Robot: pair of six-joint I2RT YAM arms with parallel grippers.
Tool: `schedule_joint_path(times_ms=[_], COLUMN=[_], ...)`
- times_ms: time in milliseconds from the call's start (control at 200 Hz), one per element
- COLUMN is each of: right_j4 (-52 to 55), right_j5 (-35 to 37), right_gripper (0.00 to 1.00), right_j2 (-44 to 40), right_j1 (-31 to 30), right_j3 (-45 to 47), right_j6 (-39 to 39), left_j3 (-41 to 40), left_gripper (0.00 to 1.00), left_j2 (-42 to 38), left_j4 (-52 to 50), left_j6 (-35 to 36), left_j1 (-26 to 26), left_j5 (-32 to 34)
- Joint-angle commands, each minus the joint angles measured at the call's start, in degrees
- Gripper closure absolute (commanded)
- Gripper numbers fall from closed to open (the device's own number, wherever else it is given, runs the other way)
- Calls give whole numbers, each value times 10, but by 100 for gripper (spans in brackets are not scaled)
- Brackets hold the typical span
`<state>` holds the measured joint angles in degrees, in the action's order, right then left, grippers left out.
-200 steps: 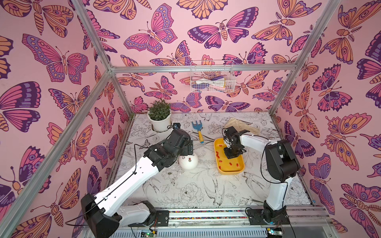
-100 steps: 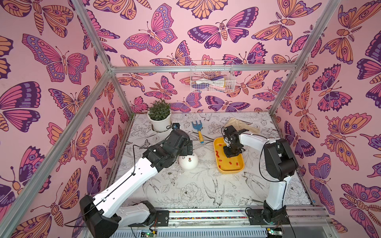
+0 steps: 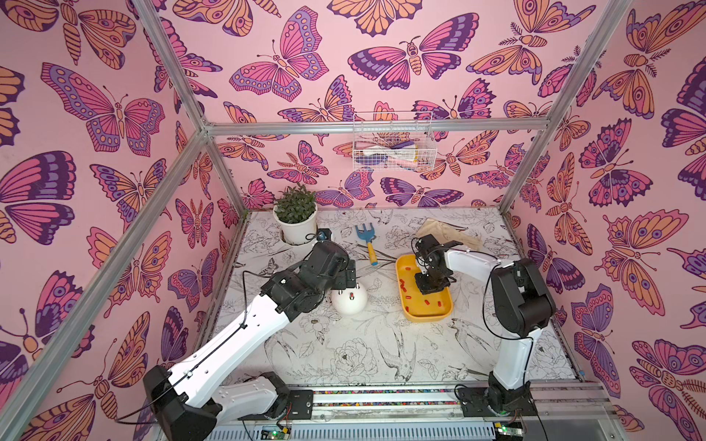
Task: Cover the protruding screws with screw protection sleeves
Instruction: Pick up the screw protection sleeve from the storage box.
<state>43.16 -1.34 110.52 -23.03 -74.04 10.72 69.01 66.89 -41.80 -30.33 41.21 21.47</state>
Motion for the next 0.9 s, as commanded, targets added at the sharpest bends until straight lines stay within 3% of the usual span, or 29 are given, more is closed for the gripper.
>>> schedule_joint_path(times_ms=[0, 897], right_j4=[11, 4], right_j5=[-5, -11], right_gripper=[76, 85], right_j2=[-12, 5], right_j1=[0, 0], right_j3=[15, 6], right_j6=[7, -3], left_j3=[-12, -19], left_gripper=[0, 0], left_j2=[-11, -13], left_j4=[2, 1], left_j6=[-9, -12], left_j1=[-4, -3], left_j5=[-6, 2])
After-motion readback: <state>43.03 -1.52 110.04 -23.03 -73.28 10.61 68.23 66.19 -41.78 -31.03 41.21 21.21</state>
